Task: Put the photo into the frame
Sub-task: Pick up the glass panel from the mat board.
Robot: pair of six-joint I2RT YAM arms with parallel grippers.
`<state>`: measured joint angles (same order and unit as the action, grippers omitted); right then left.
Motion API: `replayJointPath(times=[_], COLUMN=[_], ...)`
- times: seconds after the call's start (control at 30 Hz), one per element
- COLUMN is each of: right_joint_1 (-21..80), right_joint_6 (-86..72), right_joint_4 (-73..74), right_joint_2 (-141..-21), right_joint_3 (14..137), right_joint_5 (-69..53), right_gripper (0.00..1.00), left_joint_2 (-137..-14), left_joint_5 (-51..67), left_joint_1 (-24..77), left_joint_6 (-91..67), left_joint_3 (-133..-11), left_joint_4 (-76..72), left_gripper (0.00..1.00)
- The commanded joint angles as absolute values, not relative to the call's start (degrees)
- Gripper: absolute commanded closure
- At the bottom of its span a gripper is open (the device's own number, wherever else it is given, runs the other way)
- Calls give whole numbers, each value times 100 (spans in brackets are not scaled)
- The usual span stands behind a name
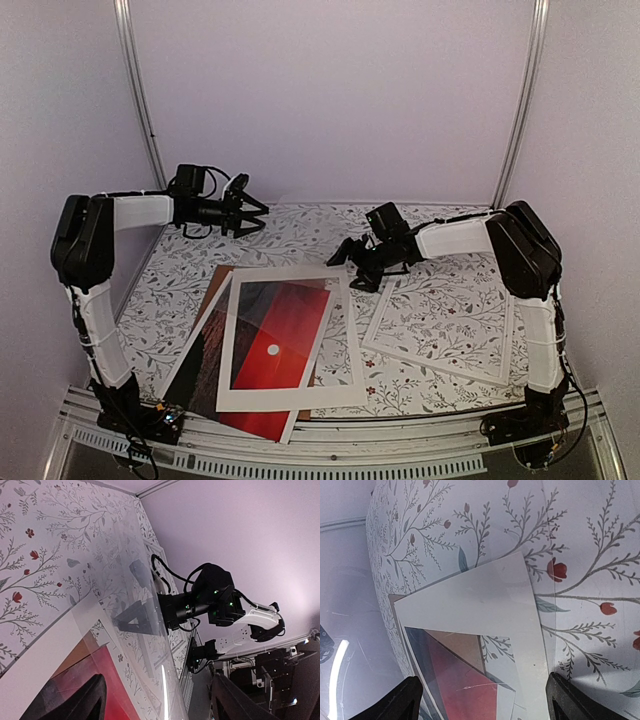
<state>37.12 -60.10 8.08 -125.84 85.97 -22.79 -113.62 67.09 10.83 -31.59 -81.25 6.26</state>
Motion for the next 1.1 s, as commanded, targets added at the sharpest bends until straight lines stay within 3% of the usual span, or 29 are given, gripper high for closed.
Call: replayJointPath(times=[0.0, 1.07], right_joint_1=[3832, 3919], right_joint_6=[-5923, -5897], right_joint_4=[976, 916], right_joint_2=[-12942, -13082], right_joint_3=[8595, 8622], right_joint_5=[-2188, -2122], right_gripper=[11, 11], left_joint_2=[-11201, -10644], left_joint_5=[6852, 6359], left_joint_1=[1093, 1114], left_joint_6=[-3307, -4376], left_joint_3=[-8047, -7684], left_joint_4=[501, -194], left_gripper=[26, 17])
